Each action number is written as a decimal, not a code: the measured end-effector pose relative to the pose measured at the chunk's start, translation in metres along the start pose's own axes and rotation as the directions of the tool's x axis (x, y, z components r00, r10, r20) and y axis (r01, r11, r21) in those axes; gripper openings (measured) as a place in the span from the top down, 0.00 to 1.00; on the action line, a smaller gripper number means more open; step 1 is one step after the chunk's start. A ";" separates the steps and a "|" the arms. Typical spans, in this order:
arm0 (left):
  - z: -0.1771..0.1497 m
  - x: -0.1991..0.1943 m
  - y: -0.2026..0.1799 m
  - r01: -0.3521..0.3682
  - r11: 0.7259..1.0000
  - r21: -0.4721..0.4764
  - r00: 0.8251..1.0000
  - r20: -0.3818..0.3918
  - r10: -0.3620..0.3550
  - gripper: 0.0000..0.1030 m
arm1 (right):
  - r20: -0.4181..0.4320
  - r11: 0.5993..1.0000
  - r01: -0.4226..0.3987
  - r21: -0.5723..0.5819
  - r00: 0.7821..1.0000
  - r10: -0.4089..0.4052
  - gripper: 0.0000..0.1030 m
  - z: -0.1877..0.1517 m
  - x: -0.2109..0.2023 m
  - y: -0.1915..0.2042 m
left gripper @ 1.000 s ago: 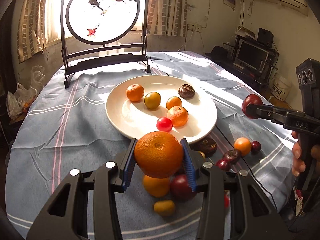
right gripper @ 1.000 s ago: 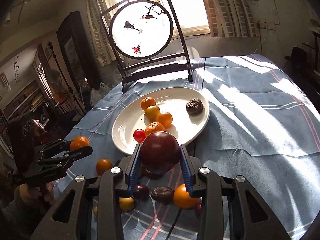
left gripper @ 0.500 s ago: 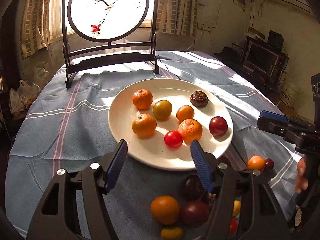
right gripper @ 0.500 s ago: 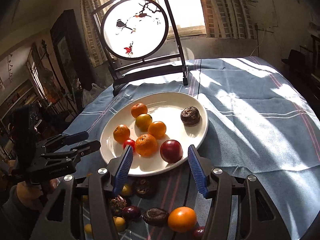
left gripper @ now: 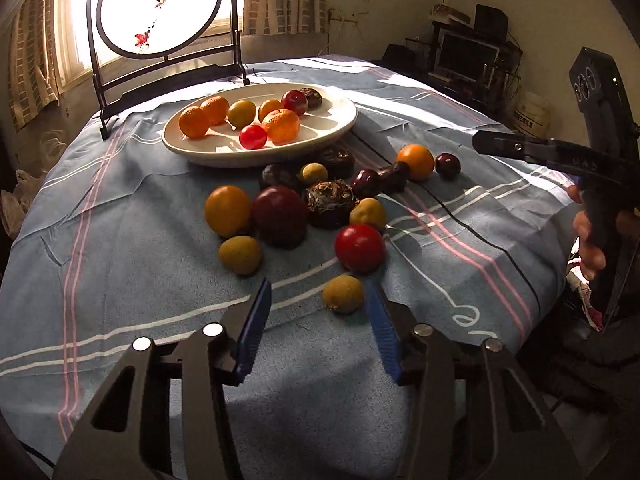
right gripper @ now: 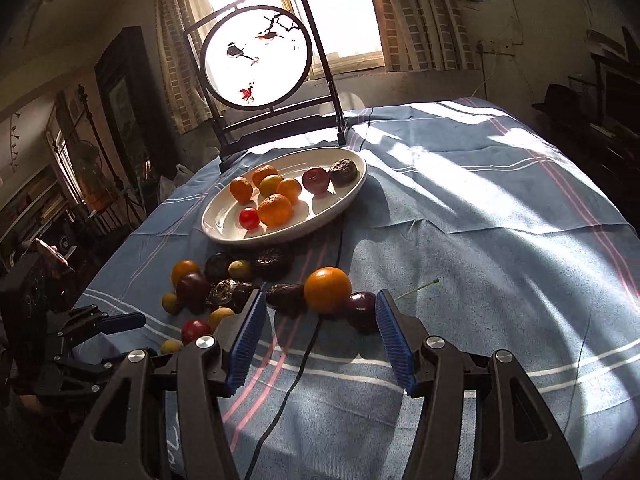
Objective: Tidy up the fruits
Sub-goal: 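Grasp a yellow lemon with the left tool while the right tool grasps a dark plum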
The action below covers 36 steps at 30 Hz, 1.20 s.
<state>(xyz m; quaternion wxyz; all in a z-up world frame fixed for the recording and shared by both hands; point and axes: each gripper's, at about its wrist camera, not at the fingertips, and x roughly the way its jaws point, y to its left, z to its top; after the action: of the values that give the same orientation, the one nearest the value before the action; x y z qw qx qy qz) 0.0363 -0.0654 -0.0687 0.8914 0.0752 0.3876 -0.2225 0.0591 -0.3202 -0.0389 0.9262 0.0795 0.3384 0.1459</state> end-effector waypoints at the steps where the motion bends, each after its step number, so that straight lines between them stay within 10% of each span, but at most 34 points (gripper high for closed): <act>1: 0.000 0.003 0.001 0.007 1.000 -0.006 1.000 0.006 -0.007 0.62 | -0.003 1.000 0.004 -0.002 1.000 -0.004 0.44 -0.002 -0.001 0.000; 36: 0.000 -0.011 0.003 0.023 0.997 -0.069 0.998 0.060 -0.019 0.78 | -0.149 0.990 0.110 -0.092 0.981 -0.123 0.57 0.010 0.056 -0.006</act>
<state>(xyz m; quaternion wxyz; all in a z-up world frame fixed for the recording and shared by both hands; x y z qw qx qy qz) 0.0309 -0.0595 -0.0612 0.9022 0.0332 0.3692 -0.2204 0.1074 -0.3083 -0.0669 0.9067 0.0093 0.4067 0.1110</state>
